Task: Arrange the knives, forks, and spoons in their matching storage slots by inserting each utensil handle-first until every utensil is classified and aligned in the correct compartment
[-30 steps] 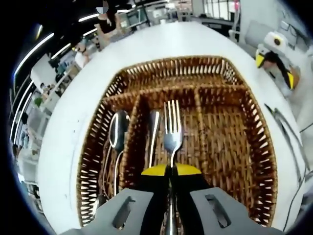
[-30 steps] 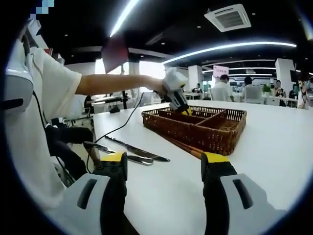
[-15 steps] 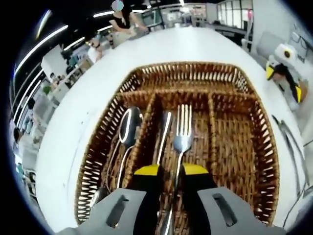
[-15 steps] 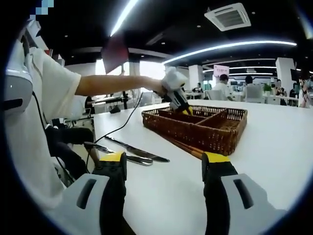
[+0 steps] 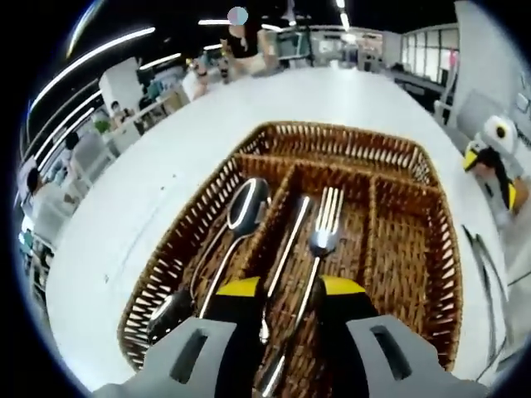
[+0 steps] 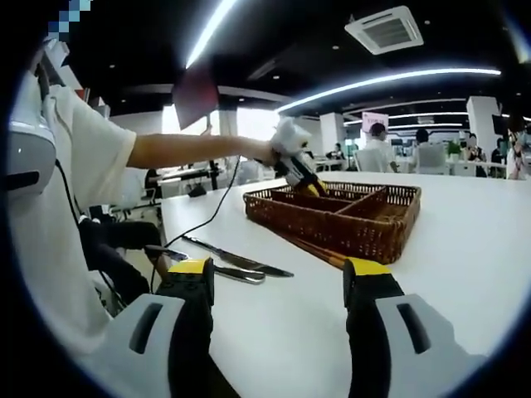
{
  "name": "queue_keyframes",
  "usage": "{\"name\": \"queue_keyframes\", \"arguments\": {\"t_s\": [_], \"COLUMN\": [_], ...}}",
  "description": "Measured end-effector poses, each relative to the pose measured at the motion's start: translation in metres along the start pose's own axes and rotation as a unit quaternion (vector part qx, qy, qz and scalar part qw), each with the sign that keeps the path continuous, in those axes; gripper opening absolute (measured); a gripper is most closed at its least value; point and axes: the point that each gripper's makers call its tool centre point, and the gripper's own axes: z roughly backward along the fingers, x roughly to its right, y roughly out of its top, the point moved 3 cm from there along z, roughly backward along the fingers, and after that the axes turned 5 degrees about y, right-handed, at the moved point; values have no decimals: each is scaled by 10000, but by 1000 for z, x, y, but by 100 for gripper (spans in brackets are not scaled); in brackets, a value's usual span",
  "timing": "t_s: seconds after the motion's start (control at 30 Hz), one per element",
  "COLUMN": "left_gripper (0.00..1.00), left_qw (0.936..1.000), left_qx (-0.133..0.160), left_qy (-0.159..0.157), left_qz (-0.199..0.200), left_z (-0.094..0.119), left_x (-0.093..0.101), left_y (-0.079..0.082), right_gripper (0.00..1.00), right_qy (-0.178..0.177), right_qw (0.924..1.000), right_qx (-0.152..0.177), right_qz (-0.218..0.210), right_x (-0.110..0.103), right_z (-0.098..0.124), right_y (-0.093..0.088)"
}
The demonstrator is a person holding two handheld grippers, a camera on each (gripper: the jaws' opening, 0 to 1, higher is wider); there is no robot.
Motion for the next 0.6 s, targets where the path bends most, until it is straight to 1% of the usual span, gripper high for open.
{"name": "queue_keyframes", "arguments": {"t_s": [0.13, 0.23, 0.3, 0.37, 0.4, 0.53, 0.6], "left_gripper": [28, 28, 30, 35, 38, 58, 66], "left_qw": [9997, 9997, 9994, 9991, 9988, 9983, 9979], "left_qx": [149, 174, 259, 328, 442, 546, 594], "left_qy": [-23, -15, 1, 6, 47, 124, 165], "left_qz": [195, 197, 233, 250, 211, 178, 211], "left_z": [8, 13, 17, 21, 23, 27, 29], "left_x": [2, 5, 6, 8, 10, 13, 14], "left_y": [4, 3, 4, 4, 6, 7, 7], "right_gripper": [65, 64, 64, 64, 64, 64, 64], "right_qy": [46, -61, -53, -47, -51, -55, -11], "right_qw": [9999, 9995, 9995, 9995, 9995, 9995, 9994], "right_qx": [60, 147, 201, 228, 224, 209, 230], "right_qz": [73, 269, 226, 203, 206, 251, 239], "right_x": [-3, -2, -2, -3, -3, -6, -9], "right_z": [-1, 1, 3, 3, 4, 4, 2], "right_y": [6, 12, 13, 14, 14, 14, 15]}}
